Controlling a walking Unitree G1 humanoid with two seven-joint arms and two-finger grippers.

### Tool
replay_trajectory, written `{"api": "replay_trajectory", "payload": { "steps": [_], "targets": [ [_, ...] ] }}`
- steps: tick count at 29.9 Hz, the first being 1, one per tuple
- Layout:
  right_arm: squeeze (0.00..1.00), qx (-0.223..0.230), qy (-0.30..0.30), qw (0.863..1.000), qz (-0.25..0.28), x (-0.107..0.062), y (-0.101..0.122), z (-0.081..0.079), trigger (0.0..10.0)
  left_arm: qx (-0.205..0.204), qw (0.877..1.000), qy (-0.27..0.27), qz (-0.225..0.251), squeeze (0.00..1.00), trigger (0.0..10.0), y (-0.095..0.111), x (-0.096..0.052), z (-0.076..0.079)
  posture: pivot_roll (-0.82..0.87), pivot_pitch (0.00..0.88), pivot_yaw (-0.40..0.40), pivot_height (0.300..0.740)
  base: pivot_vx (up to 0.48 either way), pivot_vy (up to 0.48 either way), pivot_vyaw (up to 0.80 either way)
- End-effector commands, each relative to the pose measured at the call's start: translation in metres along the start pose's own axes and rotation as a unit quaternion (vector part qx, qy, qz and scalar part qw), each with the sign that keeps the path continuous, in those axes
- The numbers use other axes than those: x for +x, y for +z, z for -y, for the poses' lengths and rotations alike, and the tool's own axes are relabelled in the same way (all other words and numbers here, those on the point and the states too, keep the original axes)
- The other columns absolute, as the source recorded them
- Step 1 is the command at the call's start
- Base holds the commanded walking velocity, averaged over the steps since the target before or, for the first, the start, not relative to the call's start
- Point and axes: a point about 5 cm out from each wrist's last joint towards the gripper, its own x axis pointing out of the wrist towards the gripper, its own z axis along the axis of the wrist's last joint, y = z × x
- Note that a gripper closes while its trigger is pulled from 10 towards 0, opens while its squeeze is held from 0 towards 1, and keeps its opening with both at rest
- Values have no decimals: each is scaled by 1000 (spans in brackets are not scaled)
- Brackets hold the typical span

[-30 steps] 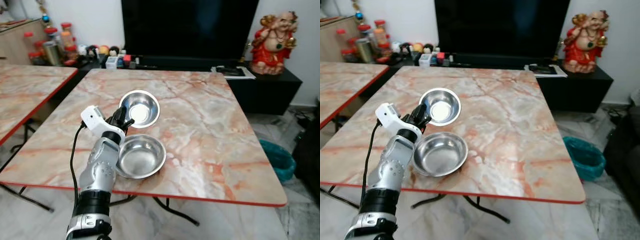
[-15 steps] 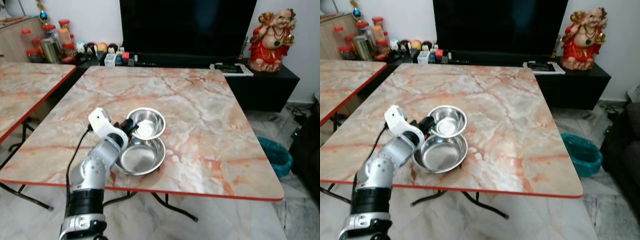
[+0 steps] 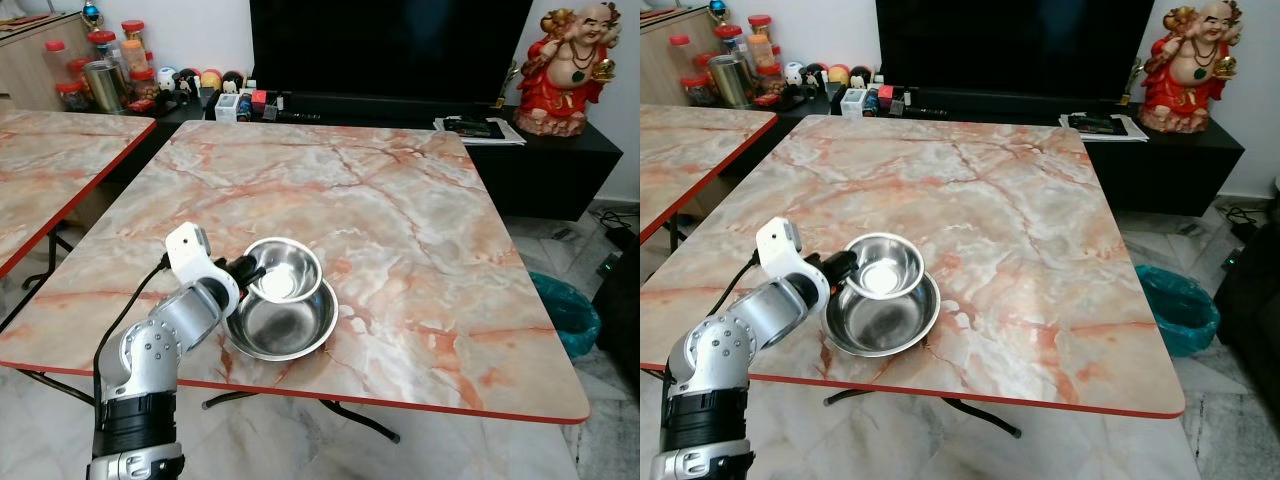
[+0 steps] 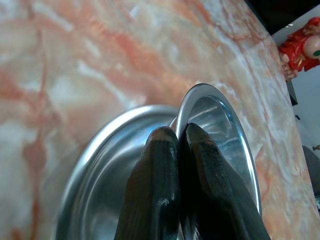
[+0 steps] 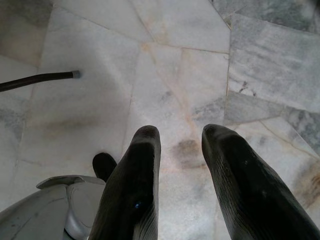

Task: Setting the table

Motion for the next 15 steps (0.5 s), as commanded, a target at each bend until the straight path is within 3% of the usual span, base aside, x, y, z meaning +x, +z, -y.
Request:
{"api": "replay_trajectory", "payload": {
  "steps": [1, 15],
  "targets": [
    [0, -4, -3, 1000, -4, -1, -2, 4, 10000, -13, 1000, -18, 2, 0, 10000, 0, -6, 4, 12, 50, -34, 740, 0, 0, 0],
    [0, -5, -3, 1000, -5, -1, -2, 5, 10000, -16, 1000, 4, 10, 0, 10000, -1, -4, -1, 12, 51, -38, 740, 0, 0, 0]
  ]
}}
